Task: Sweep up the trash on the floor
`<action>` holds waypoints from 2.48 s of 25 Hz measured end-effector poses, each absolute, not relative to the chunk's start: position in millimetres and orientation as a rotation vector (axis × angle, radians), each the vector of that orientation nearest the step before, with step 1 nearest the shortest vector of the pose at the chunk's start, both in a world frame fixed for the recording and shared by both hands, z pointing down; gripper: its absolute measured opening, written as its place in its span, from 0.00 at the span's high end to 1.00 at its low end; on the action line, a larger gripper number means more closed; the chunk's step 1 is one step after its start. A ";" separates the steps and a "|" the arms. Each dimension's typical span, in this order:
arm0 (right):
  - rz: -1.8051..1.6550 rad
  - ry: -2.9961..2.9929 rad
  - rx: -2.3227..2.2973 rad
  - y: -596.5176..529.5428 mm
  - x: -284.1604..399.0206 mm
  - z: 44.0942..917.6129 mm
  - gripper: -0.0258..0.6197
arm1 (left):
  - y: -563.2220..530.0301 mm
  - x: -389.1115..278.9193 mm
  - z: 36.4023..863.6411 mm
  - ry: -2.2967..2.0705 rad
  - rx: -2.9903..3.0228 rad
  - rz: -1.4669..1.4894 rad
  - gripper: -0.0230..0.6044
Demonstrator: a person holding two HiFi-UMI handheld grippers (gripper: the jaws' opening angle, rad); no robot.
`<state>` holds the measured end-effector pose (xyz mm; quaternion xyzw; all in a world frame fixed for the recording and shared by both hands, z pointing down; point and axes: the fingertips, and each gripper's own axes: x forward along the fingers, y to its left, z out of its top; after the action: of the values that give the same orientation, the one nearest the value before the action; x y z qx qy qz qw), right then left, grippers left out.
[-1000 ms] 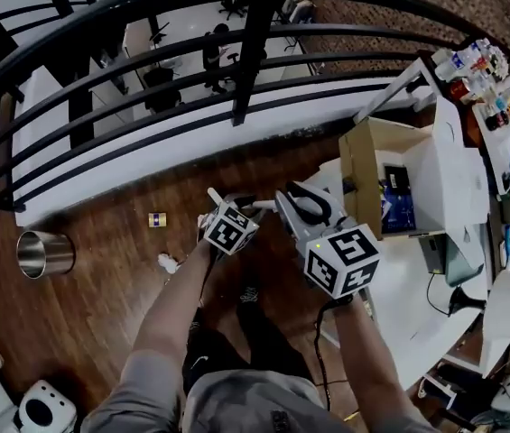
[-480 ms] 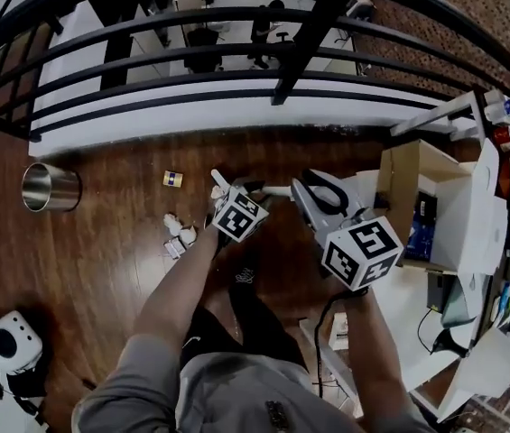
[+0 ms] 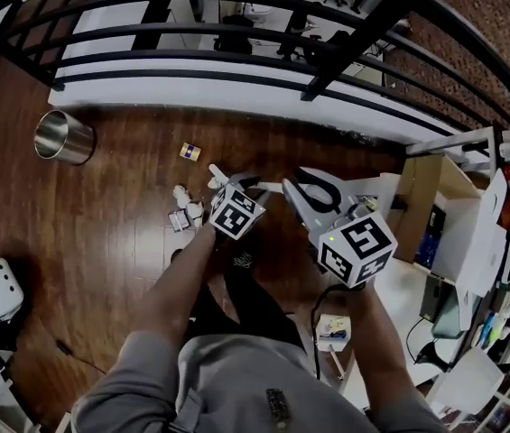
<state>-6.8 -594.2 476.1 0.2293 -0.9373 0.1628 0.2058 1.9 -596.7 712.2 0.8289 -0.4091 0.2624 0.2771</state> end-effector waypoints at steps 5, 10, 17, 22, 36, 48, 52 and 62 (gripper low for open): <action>0.454 -2.613 0.563 -565.0 -38.8 475.2 0.84 | -563.1 -30.7 710.5 -1.137 2.175 0.700 0.74; 0.461 -2.591 0.556 -539.4 -77.3 474.1 0.84 | -531.6 -68.2 708.1 -1.130 2.169 0.689 0.74; 0.365 -2.640 0.660 -554.6 -104.5 424.8 0.84 | -555.3 -84.0 663.5 -1.140 2.247 0.620 0.75; 0.250 -2.666 0.625 -592.0 -116.7 407.4 0.84 | -613.5 -93.7 645.5 -1.196 2.268 0.593 0.75; 0.334 -2.731 0.396 -773.3 -152.5 472.3 0.84 | -784.3 -161.7 708.4 -1.443 2.063 0.618 0.74; 0.386 -2.724 0.137 -760.8 -174.6 478.8 0.84 | -758.5 -181.0 713.6 -1.562 1.919 0.534 0.74; 0.375 -2.706 0.040 -734.7 -182.7 481.5 0.84 | -731.4 -186.9 715.8 -1.580 1.873 0.521 0.74; 0.383 -2.669 -0.004 -642.8 -192.6 482.0 0.84 | -631.6 -188.0 717.9 -1.526 1.840 0.526 0.74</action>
<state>-192.6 -642.8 482.0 -0.0015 -0.9654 0.1387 0.2210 -188.0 -631.6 717.9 0.7070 -0.5864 0.2019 0.3399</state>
